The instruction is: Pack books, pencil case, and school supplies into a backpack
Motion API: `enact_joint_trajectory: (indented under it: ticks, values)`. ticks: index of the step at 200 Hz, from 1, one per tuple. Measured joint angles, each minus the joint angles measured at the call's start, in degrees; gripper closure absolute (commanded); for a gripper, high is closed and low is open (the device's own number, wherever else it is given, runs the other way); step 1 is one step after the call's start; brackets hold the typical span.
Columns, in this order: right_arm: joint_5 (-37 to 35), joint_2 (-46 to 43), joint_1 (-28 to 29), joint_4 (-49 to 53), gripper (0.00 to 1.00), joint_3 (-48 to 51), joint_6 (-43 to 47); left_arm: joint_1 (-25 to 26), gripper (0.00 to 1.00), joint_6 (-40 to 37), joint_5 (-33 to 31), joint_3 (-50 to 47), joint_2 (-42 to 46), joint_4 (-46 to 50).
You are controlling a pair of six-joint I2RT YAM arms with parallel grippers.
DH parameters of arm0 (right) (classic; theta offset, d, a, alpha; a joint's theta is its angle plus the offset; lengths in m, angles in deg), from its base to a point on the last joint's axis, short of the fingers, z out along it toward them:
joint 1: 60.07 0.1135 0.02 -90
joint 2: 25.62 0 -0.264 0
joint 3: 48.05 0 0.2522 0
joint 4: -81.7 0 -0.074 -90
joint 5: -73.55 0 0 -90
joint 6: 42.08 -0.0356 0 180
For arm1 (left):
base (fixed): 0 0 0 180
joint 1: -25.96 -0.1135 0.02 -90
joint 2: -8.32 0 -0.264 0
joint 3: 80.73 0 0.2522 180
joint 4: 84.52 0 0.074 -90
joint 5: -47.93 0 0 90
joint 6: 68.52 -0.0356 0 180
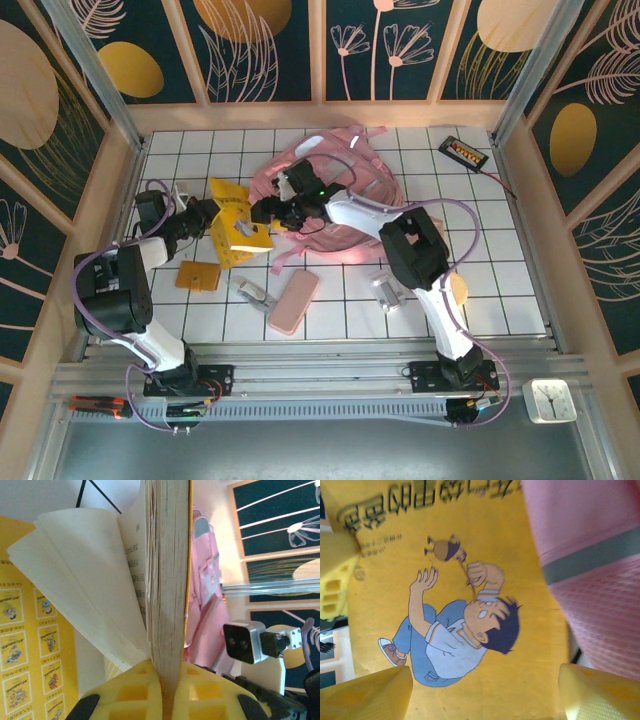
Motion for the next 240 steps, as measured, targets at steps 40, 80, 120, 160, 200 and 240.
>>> enact_joint_trajectory:
  ticks: [40, 80, 120, 160, 200, 240]
  values:
    - [0.7, -1.7, -1.9, 1.7, 0.23, 0.4, 1.9, -0.2, 1.0, 2.7, 1.0, -3.8, 0.2, -2.8]
    - [3.1, -1.7, -2.1, 2.3, 0.22, 2.2, 3.0, -0.1, 1.0, 4.5, 1.7, -4.9, 0.0, -4.0]
    - [6.7, -1.8, -4.3, 2.3, 0.22, 5.9, 3.7, -0.1, 1.0, 7.2, 2.5, -4.9, 6.2, -3.3]
    - [10.3, -1.9, -5.6, 3.2, 0.21, 5.5, 5.3, -0.1, 1.0, 8.9, 4.2, -4.7, 13.9, -3.1]
    - [16.7, -1.9, -5.6, -2.4, 0.22, 6.3, 3.5, -0.1, 1.0, 11.1, 5.5, -4.9, 16.2, -3.4]
    - [22.4, -3.1, -4.1, -15.6, 0.24, 11.5, -2.8, -0.2, 1.0, 15.8, 5.9, -8.6, 16.3, -8.5]
